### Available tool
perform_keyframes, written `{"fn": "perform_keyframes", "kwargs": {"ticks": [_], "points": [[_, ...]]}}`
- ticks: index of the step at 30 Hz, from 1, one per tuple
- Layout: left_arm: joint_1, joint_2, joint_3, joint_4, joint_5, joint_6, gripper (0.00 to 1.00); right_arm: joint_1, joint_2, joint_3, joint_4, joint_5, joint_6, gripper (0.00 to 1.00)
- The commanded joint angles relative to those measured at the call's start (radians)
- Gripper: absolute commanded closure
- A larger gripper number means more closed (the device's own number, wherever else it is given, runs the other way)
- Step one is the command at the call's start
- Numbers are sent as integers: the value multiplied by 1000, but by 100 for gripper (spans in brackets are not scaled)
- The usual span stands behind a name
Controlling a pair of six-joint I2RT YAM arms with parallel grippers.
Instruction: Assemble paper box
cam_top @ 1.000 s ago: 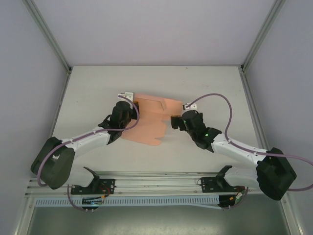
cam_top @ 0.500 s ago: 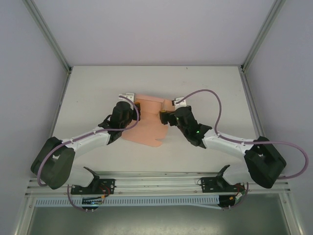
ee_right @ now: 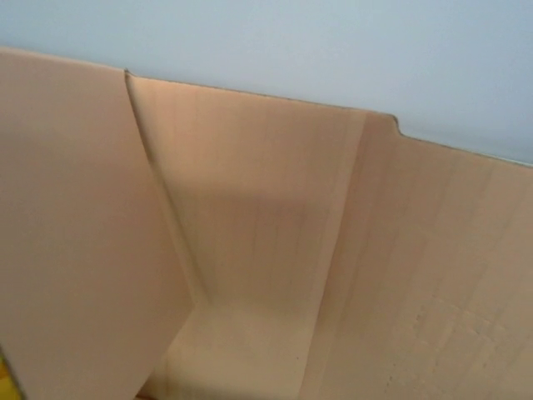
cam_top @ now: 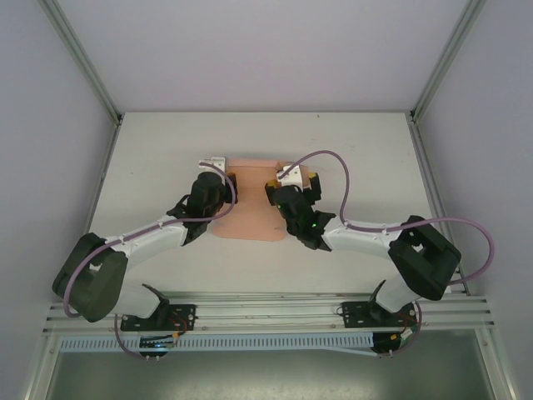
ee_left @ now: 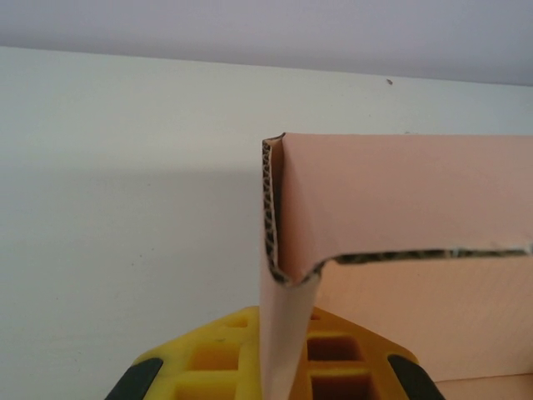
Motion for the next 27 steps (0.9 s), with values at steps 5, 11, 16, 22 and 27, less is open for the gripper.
{"fn": "perform_keyframes", "kwargs": {"ticks": [5, 11, 16, 22, 27], "points": [[-15, 26, 34, -20, -12, -3, 100, -3, -275, -76, -142, -35, 36, 1], [-14, 17, 1, 45, 7, 56, 100, -103, -622, -194, -302, -173, 117, 1], [-15, -1, -13, 68, 46, 65, 100, -424, -774, -187, -529, -417, 276, 1], [-14, -6, -22, 81, 60, 70, 100, -536, -652, -160, -492, -685, 268, 1], [-14, -19, -26, 80, 57, 66, 100, -533, -477, -97, -462, -841, 256, 4]]}}
